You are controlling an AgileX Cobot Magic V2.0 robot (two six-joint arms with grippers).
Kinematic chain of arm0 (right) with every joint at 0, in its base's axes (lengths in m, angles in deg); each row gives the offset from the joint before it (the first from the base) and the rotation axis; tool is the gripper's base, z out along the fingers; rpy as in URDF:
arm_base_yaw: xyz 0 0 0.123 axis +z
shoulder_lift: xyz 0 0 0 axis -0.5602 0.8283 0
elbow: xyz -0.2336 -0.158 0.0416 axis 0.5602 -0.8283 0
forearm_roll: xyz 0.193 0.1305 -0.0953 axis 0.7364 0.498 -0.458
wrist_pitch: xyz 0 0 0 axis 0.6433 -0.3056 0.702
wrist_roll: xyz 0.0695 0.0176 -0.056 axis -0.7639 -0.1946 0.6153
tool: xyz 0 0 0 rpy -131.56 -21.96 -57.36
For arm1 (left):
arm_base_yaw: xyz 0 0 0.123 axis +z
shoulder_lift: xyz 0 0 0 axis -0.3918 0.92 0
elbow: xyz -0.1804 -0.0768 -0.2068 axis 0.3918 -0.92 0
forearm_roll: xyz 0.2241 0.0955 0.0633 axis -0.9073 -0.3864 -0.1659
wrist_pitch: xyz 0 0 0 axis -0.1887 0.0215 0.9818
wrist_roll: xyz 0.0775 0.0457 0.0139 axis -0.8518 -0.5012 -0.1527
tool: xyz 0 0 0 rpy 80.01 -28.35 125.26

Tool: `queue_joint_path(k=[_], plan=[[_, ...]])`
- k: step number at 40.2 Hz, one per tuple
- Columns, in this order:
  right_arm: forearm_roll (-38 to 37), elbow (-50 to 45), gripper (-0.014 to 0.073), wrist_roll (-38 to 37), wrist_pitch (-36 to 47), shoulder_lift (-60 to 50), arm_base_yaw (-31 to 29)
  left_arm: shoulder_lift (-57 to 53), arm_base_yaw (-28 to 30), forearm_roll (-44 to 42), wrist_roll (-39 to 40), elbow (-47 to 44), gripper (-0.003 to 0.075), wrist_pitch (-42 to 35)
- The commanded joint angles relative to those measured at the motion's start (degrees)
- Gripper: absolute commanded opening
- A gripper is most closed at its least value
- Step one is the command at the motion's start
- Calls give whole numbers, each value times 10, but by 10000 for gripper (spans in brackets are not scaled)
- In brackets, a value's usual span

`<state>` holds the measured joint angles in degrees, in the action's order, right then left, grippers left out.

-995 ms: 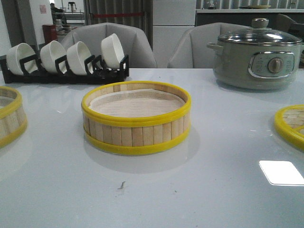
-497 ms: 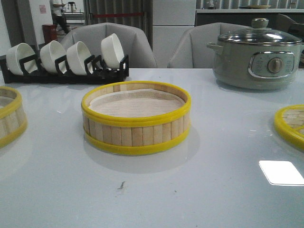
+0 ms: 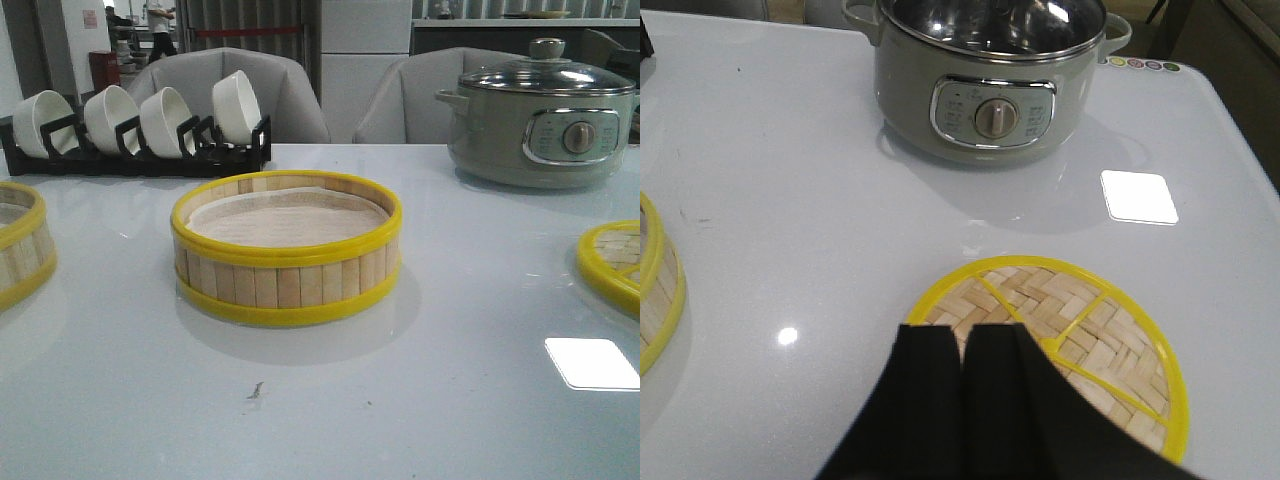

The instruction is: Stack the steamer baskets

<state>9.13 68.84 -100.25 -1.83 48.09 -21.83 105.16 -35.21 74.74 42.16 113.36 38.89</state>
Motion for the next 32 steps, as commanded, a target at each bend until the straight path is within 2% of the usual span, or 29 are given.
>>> queue_joint_path(k=[1, 4, 6, 10, 13, 32], plan=[[-21, 22, 165, -1, 27, -2, -2, -3, -4, -2, 2, 21, 94, -43], [-21, 22, 283, -1, 26, -2, -2, 0, -4, -4, -10, 21, 148, -47], [-21, 22, 336, -1, 26, -2, -2, 4, -4, -4, -25, 21, 235, -47], [-21, 22, 344, -1, 26, -2, -2, 26, -4, -6, -26, 21, 440, -52], [-21, 22, 344, -1, 26, -2, -2, 50, -4, -3, -26, 21, 516, -55], [-21, 22, 344, -1, 11, -2, -2, 296, -3, -2, -24, 23, 517, -93]])
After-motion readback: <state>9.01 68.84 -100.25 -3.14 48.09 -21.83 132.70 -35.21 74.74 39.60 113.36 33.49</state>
